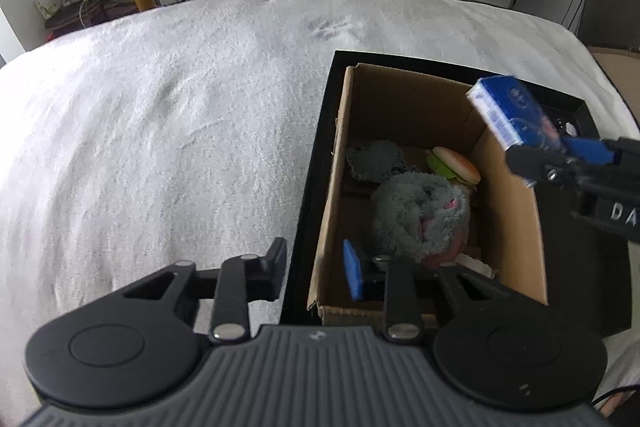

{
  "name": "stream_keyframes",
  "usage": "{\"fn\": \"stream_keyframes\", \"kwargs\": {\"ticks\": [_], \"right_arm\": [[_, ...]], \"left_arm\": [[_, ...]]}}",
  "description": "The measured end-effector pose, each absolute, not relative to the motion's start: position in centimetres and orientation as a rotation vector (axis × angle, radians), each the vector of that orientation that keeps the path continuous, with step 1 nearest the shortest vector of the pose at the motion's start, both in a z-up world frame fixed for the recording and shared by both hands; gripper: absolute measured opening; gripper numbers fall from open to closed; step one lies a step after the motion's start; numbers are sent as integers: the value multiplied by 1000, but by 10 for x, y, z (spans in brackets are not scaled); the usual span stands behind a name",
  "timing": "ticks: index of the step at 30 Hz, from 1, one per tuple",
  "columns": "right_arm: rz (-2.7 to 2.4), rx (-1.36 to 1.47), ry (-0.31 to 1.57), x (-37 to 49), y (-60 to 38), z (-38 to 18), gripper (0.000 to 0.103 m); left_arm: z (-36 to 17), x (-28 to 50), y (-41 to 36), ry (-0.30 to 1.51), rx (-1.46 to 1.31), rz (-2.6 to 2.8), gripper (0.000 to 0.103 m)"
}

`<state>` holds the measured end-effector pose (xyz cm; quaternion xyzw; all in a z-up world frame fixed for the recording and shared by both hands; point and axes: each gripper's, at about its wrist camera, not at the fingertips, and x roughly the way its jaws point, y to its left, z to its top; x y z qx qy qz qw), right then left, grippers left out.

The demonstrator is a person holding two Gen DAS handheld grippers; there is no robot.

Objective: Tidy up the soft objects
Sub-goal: 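Carry the tissue pack with the right gripper into the box and release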

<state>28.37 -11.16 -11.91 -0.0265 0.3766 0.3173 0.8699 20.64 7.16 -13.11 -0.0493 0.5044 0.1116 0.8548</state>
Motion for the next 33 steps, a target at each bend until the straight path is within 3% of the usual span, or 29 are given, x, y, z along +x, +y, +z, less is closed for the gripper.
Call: {"fn": "stream_keyframes", "kwargs": {"ticks": [11, 33], "right_arm": [[722, -18, 863, 268, -89, -122, 52], [792, 76, 1002, 265, -75, -134, 59]], "left_arm": [[-146, 201, 86, 1070, -196, 178, 8], [-148, 205, 91, 1089, -212, 167, 9]]}}
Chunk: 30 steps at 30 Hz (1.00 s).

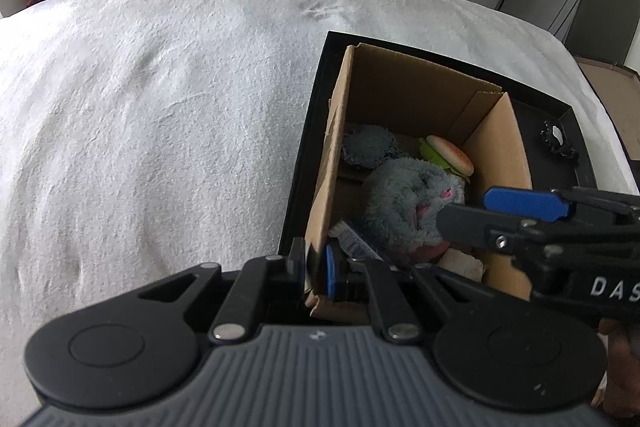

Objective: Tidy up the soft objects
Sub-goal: 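Carry the tissue pack with the right gripper into the box and release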

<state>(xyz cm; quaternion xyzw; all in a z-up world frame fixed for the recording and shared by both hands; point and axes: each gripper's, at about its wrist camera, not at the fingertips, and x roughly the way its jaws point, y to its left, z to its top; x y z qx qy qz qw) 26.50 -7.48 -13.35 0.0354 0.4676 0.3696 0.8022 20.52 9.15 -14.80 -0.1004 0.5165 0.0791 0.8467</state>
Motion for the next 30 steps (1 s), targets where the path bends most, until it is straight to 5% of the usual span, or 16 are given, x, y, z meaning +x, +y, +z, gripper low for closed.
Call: {"fn": "stream_keyframes", "kwargs": {"ticks": [12, 19, 30], "right_arm": [[777, 58, 963, 267, -88, -123, 59], [752, 62, 951, 272, -105, -119, 59], [690, 70, 904, 288, -139, -117, 66]], "left_arm": [[-136, 211, 75, 1130, -119, 229, 15], [-129, 216, 55, 1137, -43, 262, 50], [-126, 232, 17, 1141, 55, 278, 63]]}}
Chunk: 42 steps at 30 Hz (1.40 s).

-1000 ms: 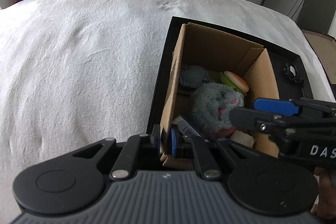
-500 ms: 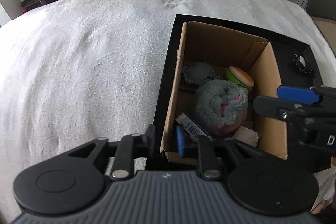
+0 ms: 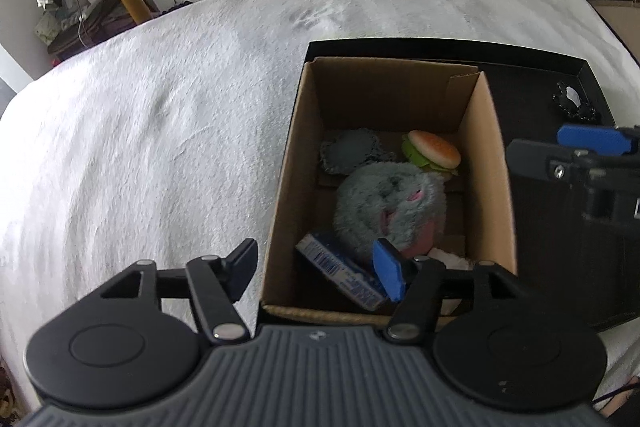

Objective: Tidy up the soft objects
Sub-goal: 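Carry the tissue pack with the right gripper into the box and release, then move the open right gripper to the black beaded object with white piece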

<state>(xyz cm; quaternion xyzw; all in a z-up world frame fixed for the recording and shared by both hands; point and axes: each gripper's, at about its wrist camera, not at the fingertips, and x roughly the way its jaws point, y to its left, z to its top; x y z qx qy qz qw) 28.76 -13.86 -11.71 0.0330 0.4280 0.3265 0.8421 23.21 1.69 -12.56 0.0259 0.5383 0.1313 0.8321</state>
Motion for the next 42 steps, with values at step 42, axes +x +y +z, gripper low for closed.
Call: {"fn": "stream_keyframes", "kwargs": {"ticks": [42], "right_arm": [[230, -22, 748, 379, -228, -222, 64]], "left_arm": [[-144, 324, -16, 1163, 193, 468, 66]]}}
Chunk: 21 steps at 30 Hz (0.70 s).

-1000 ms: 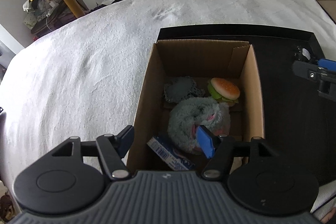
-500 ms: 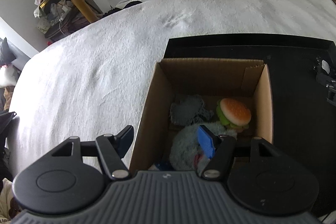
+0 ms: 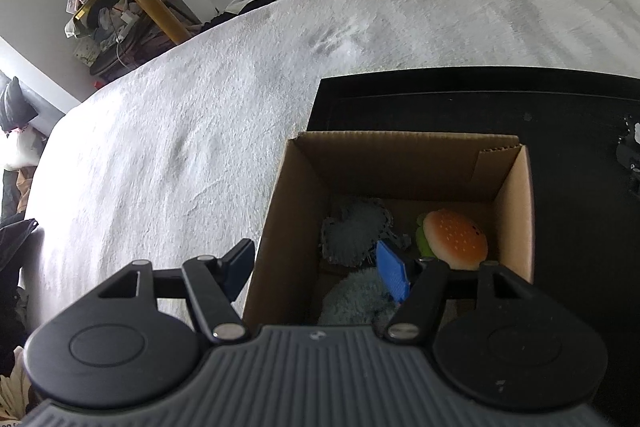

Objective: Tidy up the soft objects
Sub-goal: 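Move the open right gripper to the black beaded object with white piece, then close the right gripper on the black beaded object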

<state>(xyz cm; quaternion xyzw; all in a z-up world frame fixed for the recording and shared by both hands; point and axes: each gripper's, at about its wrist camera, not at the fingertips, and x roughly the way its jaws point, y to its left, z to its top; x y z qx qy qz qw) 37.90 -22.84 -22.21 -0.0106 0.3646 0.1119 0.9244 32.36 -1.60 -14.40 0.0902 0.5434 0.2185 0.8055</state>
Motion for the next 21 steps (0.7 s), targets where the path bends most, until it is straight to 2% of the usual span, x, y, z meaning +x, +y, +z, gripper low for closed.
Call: {"fn": "stream_keyframes", "kwargs": {"ticks": [8, 10, 12, 15, 21], "right_arm": [[212, -44, 780, 392, -230, -239, 64], [204, -43, 781, 394, -230, -239, 58], [192, -63, 774, 394, -230, -240, 37], [196, -81, 760, 394, -230, -236, 27], [250, -76, 711, 384, -223, -209, 26]], "left_arm": [[-142, 326, -10, 1163, 191, 469, 66], [-140, 324, -8, 1161, 189, 471, 66], [-137, 321, -6, 1159, 187, 475, 66], [-132, 319, -1, 1151, 181, 470, 66], [-122, 311, 4, 1134, 135, 456, 66]]}}
